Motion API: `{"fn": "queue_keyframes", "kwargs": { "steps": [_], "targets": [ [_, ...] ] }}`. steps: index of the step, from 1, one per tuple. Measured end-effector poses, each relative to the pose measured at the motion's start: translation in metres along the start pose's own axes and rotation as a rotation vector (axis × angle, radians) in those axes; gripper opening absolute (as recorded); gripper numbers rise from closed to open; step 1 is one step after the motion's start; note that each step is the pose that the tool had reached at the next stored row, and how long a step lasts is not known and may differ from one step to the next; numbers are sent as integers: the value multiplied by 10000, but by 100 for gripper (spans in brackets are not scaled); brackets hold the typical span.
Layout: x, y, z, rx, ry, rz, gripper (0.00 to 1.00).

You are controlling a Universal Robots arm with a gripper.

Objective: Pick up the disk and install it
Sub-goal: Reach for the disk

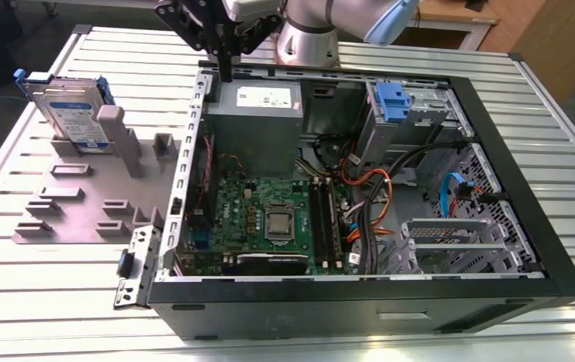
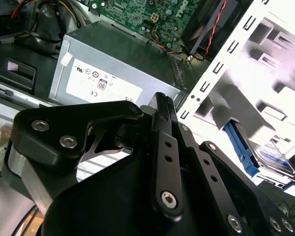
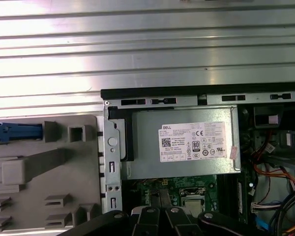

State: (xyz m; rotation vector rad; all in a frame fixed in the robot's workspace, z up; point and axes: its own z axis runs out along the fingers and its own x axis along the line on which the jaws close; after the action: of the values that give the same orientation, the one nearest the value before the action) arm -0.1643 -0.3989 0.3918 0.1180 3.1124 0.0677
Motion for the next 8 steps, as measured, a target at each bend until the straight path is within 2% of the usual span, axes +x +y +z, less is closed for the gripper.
{"fn": "queue_keyframes", "kwargs": {
  "steps": [8],
  "targets": [
    [21, -2, 1, 1, 1, 0, 11]
  ]
}}
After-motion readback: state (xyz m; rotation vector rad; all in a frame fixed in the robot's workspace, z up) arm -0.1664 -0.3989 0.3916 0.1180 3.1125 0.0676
